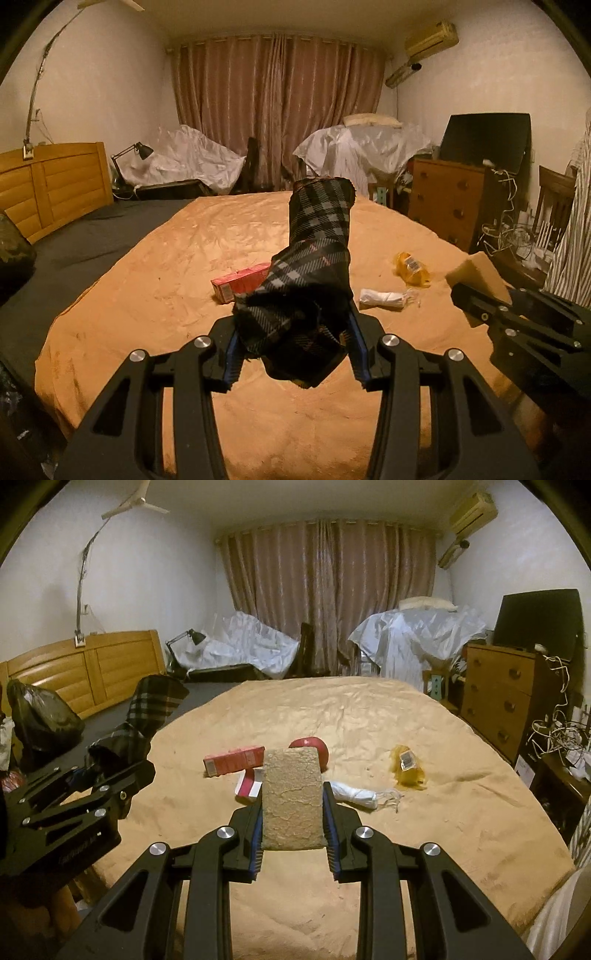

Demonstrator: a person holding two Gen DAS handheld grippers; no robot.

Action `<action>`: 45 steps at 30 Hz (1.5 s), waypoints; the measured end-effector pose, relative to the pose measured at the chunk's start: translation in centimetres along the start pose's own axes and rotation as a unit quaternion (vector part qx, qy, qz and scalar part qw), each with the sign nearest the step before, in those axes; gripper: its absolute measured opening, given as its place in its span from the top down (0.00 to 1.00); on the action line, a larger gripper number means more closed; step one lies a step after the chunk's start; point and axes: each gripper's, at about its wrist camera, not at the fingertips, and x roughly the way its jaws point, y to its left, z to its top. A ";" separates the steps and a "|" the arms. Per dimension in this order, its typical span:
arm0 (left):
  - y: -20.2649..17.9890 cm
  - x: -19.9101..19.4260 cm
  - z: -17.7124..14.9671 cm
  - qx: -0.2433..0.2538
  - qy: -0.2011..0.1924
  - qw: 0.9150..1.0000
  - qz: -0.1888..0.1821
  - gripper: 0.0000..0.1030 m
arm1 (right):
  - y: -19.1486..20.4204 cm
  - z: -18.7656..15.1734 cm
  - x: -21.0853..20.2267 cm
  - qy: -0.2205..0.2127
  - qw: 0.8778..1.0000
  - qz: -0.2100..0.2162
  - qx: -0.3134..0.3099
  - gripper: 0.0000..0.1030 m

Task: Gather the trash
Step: 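Lift the plaid cloth with the left gripper while the right lifts the sponge, then carry the plaid cloth and sponge block over the white bucket with both grippers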

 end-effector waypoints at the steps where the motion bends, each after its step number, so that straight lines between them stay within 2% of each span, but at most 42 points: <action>1: 0.0 -0.2 0.0 -0.001 -0.001 1.000 0.001 0.57 | 0.0 0.0 -0.3 -0.002 1.000 -0.001 0.001 0.73; 7: -0.4 -0.6 0.1 -0.003 -0.009 1.000 0.001 0.57 | 0.3 -0.1 -2.1 -0.010 1.000 -0.003 0.008 0.73; 19: -0.7 -1.0 -0.2 0.002 -0.004 1.000 -0.012 0.57 | -0.1 0.2 -2.4 -0.009 1.000 -0.004 0.007 0.73; 26: -2.6 -0.3 0.8 0.010 0.004 0.999 -0.041 0.57 | -1.8 1.5 -4.9 -0.010 1.000 -0.023 0.008 0.73; 34: -8.3 0.3 2.2 0.033 0.004 0.995 -0.093 0.57 | -6.8 2.5 -9.7 -0.012 0.997 -0.080 0.019 0.73; 45: -17.3 0.1 2.6 0.077 0.010 0.982 -0.175 0.57 | -15.3 1.4 -17.2 -0.001 0.985 -0.164 0.050 0.73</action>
